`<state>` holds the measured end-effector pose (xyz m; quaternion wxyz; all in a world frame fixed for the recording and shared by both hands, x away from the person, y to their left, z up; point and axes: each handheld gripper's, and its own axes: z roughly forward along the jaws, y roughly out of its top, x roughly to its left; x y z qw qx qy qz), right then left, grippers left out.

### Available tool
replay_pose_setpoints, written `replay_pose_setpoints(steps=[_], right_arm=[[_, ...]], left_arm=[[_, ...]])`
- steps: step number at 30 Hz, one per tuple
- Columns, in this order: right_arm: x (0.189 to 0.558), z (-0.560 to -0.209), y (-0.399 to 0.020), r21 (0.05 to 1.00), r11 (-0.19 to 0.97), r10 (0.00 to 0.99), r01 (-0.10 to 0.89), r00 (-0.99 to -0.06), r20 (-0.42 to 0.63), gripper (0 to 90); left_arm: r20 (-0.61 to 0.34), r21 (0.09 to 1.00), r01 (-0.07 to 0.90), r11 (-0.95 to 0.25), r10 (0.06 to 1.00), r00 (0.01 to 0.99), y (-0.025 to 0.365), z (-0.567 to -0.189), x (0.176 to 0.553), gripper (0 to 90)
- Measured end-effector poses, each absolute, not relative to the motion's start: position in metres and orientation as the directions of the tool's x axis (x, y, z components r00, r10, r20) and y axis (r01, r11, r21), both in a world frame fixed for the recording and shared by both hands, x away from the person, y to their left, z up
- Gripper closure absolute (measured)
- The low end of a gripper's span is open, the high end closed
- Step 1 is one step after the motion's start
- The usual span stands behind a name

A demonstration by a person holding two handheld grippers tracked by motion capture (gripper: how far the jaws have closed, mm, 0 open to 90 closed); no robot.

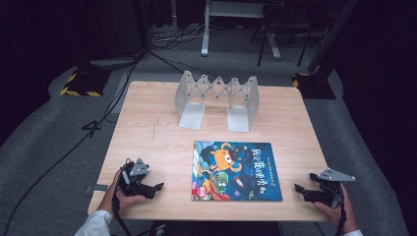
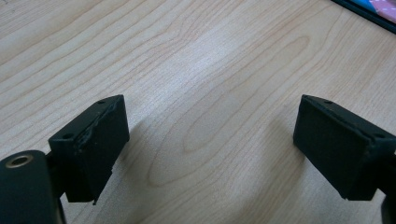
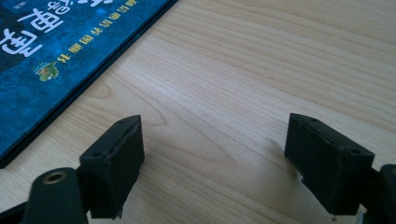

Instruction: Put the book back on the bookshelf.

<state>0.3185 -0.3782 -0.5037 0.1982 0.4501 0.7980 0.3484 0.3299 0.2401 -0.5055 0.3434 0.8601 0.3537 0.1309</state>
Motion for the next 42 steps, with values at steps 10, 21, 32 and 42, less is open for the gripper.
replay_pose_setpoints(steps=[10,21,32,42], right_arm=[[0.315,-0.501,-0.374,0.725,0.422,0.791,0.544,-0.612,-0.001,26.4],[0.302,-0.495,-0.351,0.672,0.511,0.714,0.536,-0.699,0.015,25.1],[0.299,-0.48,-0.315,0.523,0.668,0.637,0.529,-0.77,-0.034,34.5],[0.317,-0.471,-0.294,0.385,0.739,0.599,0.553,-0.8,-0.002,40.3]], left_arm=[[-0.018,0.683,0.519,-0.513,0.699,0.715,0.233,-0.505,0.328,11.1],[-0.014,0.685,0.47,-0.557,0.635,0.773,0.202,-0.505,0.327,11.7],[-0.02,0.685,0.453,-0.57,0.607,0.794,0.178,-0.505,0.336,11.0],[-0.016,0.684,0.434,-0.587,0.583,0.812,0.167,-0.505,0.343,11.3]])
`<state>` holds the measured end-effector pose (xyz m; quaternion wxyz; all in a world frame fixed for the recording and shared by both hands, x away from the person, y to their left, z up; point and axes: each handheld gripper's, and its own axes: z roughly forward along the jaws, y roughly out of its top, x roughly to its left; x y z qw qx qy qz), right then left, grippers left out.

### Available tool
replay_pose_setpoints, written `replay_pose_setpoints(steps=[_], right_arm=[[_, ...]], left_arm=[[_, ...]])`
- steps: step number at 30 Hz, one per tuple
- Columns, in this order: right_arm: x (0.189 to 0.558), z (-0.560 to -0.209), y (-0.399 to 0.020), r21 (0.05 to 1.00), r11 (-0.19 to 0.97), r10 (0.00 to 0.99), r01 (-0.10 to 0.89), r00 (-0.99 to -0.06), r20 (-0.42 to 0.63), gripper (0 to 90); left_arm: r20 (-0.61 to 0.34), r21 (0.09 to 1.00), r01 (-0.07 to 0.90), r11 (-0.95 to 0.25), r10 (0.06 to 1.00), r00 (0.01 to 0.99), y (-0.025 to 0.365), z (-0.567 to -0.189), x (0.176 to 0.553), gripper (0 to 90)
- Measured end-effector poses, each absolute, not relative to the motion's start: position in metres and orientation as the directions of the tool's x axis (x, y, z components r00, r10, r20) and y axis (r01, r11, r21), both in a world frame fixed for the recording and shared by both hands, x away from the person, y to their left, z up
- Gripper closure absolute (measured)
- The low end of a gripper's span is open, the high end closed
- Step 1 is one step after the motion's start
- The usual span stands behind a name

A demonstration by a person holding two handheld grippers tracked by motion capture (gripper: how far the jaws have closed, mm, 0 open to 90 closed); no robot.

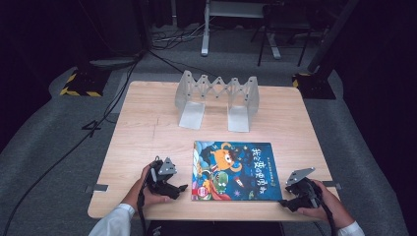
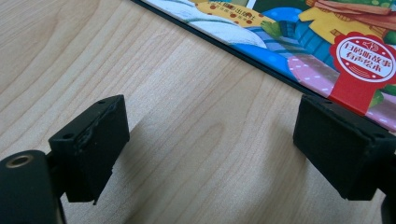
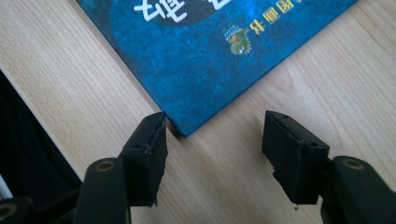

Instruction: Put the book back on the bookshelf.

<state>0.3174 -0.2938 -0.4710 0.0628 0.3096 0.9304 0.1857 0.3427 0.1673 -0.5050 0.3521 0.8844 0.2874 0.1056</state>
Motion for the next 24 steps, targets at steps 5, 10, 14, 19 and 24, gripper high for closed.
replay_pose_setpoints(steps=[5,10,14,19,24], right_arm=[[0.321,-0.469,-0.285,0.351,0.77,0.569,0.532,-0.822,-0.003,42.3],[0.32,-0.468,-0.282,0.346,0.777,0.561,0.526,-0.828,-0.003,50.3],[0.321,-0.466,-0.283,0.275,0.797,0.562,0.537,-0.827,-0.013,48.5],[0.324,-0.466,-0.28,0.277,0.804,0.55,0.526,-0.835,-0.012,48.9],[0.329,-0.466,-0.281,0.301,0.784,0.572,0.544,-0.82,-0.008,49.2]], left_arm=[[-0.014,0.685,0.43,-0.588,0.58,0.815,0.166,-0.505,0.342,11.7],[-0.018,0.685,0.419,-0.595,0.562,0.827,0.159,-0.505,0.342,11.4],[-0.014,0.686,0.402,-0.607,0.541,0.841,0.147,-0.505,0.335,11.9],[-0.014,0.686,0.406,-0.604,0.547,0.837,0.145,-0.505,0.333,11.9],[-0.014,0.686,0.406,-0.603,0.548,0.837,0.141,-0.505,0.33,11.9]])
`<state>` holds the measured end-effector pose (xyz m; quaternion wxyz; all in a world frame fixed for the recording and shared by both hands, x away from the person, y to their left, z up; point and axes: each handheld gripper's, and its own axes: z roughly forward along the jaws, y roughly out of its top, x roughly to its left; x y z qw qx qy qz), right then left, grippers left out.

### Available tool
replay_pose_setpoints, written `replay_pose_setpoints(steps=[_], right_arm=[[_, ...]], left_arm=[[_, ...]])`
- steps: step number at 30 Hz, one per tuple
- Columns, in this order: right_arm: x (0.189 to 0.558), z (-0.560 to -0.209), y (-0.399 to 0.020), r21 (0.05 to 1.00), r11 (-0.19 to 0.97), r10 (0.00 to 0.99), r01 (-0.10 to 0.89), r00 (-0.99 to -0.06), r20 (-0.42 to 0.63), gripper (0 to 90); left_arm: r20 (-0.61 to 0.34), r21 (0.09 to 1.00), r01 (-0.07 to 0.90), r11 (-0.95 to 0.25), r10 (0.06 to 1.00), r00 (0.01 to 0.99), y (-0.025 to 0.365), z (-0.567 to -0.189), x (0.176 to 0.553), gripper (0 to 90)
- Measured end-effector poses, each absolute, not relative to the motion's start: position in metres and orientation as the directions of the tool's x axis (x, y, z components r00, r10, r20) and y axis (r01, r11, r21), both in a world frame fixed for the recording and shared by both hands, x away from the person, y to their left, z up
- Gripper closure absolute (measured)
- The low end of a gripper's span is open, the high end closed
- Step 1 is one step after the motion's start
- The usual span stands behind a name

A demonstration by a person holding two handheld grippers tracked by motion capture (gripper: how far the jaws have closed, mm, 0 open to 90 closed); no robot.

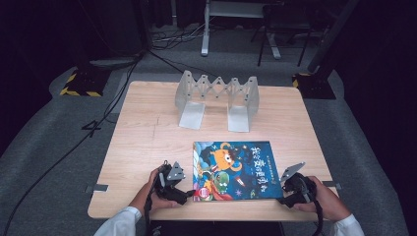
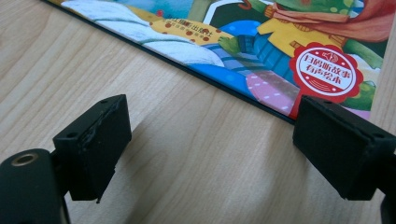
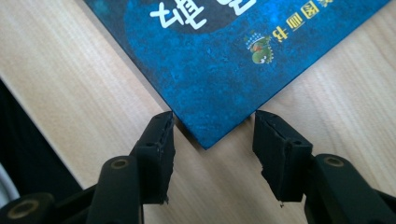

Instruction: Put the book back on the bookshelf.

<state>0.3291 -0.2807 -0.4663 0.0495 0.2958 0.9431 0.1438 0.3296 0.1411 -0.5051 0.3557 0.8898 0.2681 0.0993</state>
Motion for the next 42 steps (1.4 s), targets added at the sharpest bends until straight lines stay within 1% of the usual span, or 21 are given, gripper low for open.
replay_pose_setpoints(steps=[3,4,5,6,10,14,16,20,23,25,28,33,39,41,42], right_arm=[[0.33,-0.466,-0.283,0.308,0.773,0.586,0.555,-0.81,-0.013,50.2],[0.332,-0.465,-0.282,0.283,0.788,0.574,0.547,-0.819,-0.014,55.8],[0.332,-0.465,-0.282,0.283,0.788,0.574,0.547,-0.819,-0.014,55.8],[0.335,-0.463,-0.281,0.239,0.805,0.562,0.543,-0.827,-0.011,59.9],[0.343,-0.461,-0.277,0.17,0.813,0.568,0.558,-0.823,-0.012,62.5],[0.346,-0.461,-0.276,0.149,0.819,0.562,0.554,-0.827,-0.009,63.6],[0.346,-0.461,-0.277,0.161,0.818,0.561,0.553,-0.828,-0.009,64.6],[0.343,-0.463,-0.289,0.252,0.796,0.571,0.551,-0.821,-0.008,69.5],[0.335,-0.467,-0.3,0.358,0.765,0.577,0.536,-0.816,-0.012,69.7],[0.332,-0.469,-0.306,0.407,0.739,0.589,0.536,-0.808,-0.005,70.2],[0.331,-0.471,-0.311,0.452,0.711,0.608,0.539,-0.794,-0.008,69.7],[0.332,-0.475,-0.316,0.504,0.679,0.628,0.534,-0.778,-0.023,67.9],[0.336,-0.48,-0.327,0.569,0.62,0.657,0.541,-0.754,0.001,66.0],[0.337,-0.483,-0.33,0.603,0.598,0.656,0.528,-0.755,0.009,65.5],[0.337,-0.483,-0.33,0.603,0.598,0.656,0.528,-0.755,0.009,65.5]], left_arm=[[-0.012,0.686,0.406,-0.604,0.548,0.837,0.14,-0.505,0.329,12.0],[-0.013,0.685,0.405,-0.605,0.546,0.837,0.14,-0.505,0.329,12.0],[-0.011,0.685,0.404,-0.606,0.546,0.838,0.14,-0.505,0.329,12.0],[-0.013,0.685,0.404,-0.606,0.544,0.839,0.138,-0.505,0.328,11.9],[-0.013,0.686,0.397,-0.61,0.535,0.845,0.135,-0.505,0.326,11.9],[-0.013,0.685,0.397,-0.611,0.534,0.845,0.134,-0.505,0.326,12.0],[-0.014,0.684,0.397,-0.612,0.533,0.846,0.134,-0.505,0.325,11.9],[-0.015,0.685,0.393,-0.614,0.527,0.849,0.133,-0.505,0.325,12.0],[-0.013,0.686,0.388,-0.615,0.523,0.852,0.133,-0.505,0.325,12.0],[-0.012,0.686,0.385,-0.617,0.52,0.854,0.133,-0.505,0.324,13.1],[-0.012,0.689,0.37,-0.623,0.502,0.865,0.13,-0.505,0.32,14.9],[-0.015,0.691,0.359,-0.627,0.484,0.875,0.122,-0.505,0.313,15.4],[-0.016,0.69,0.344,-0.637,0.462,0.887,0.114,-0.504,0.305,16.1],[-0.018,0.679,0.347,-0.648,0.457,0.889,0.114,-0.503,0.303,16.0],[-0.018,0.679,0.347,-0.648,0.457,0.889,0.114,-0.503,0.303,15.8]])
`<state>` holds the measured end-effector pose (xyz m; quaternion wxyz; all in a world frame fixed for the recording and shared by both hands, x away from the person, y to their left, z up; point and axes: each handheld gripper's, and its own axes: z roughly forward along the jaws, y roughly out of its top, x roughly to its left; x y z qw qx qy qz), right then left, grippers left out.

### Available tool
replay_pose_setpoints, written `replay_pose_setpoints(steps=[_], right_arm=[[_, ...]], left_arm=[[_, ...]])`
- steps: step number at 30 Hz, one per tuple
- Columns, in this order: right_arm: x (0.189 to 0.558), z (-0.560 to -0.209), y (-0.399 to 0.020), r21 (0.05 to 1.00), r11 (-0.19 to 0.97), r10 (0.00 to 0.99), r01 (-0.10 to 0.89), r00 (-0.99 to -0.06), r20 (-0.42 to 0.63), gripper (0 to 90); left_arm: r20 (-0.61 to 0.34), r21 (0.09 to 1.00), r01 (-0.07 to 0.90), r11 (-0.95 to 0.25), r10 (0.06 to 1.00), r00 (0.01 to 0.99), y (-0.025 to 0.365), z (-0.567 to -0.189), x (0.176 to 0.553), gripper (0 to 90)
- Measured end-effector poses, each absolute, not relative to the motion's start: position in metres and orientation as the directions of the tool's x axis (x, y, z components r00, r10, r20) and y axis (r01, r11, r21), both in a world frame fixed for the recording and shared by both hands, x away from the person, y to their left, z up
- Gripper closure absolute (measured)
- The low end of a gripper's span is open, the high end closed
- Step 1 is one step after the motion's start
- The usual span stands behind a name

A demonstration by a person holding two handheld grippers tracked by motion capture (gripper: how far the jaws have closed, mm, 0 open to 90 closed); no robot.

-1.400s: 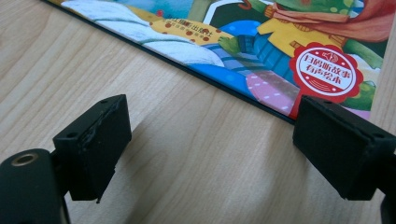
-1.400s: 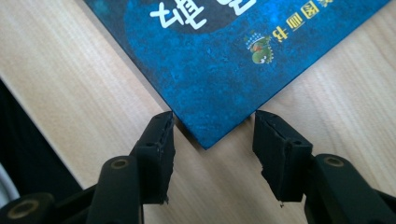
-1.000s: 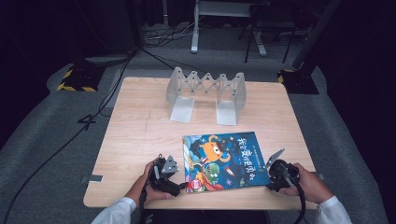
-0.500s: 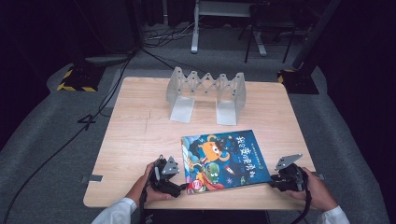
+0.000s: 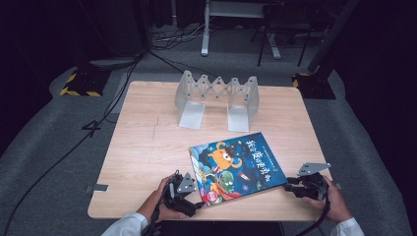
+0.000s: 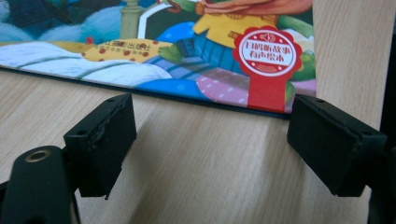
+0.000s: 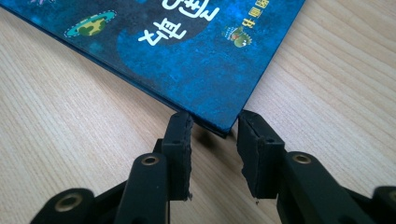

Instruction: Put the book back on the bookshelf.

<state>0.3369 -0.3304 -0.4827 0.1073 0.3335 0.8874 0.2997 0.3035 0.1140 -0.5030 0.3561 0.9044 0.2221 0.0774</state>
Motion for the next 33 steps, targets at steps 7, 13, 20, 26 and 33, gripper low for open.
replay_pose_setpoints(steps=[7,13,20,26,33], right_arm=[[0.335,-0.488,-0.338,0.659,0.561,0.649,0.501,-0.761,0.026,65.4],[0.333,-0.489,-0.34,0.669,0.548,0.655,0.502,-0.755,0.031,63.8],[0.332,-0.492,-0.345,0.691,0.511,0.672,0.511,-0.739,0.049,63.9],[0.33,-0.493,-0.346,0.702,0.507,0.675,0.5,-0.737,0.037,63.9],[0.331,-0.495,-0.343,0.711,0.51,0.674,0.484,-0.739,0.019,64.5]], left_arm=[[-0.001,0.681,0.369,-0.632,0.504,0.864,0.136,-0.497,0.324,16.5],[-0.031,0.725,0.399,-0.561,0.553,0.833,0.147,-0.485,0.369,15.9],[-0.027,0.749,0.394,-0.533,0.569,0.822,0.137,-0.485,0.409,16.7],[-0.052,0.723,0.424,-0.545,0.57,0.82,0.122,-0.496,0.44,16.5],[-0.095,0.717,0.424,-0.553,0.525,0.846,0.115,-0.501,0.444,18.9]])
